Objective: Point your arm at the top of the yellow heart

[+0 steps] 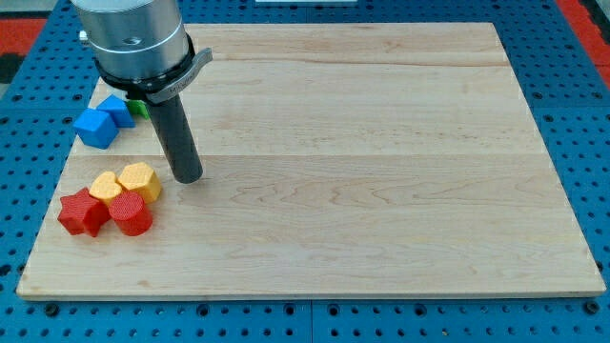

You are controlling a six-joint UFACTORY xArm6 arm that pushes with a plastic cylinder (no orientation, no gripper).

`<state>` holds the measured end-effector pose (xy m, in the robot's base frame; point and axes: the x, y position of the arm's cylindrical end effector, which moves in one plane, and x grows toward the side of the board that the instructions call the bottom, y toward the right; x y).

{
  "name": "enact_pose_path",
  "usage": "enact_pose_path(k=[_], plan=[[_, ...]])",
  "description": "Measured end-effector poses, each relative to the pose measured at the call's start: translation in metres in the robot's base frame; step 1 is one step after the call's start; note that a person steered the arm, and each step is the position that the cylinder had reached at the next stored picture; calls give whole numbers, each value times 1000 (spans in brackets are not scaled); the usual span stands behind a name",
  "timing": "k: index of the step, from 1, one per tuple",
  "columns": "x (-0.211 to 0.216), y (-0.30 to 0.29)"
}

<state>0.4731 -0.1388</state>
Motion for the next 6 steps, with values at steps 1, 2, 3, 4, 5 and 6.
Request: enact_pose_path(k=[1,2,3,4,5,6], plan=[[0,0],[0,0],[-20,10],[-59,11],[-43,-29],[-26,-54]])
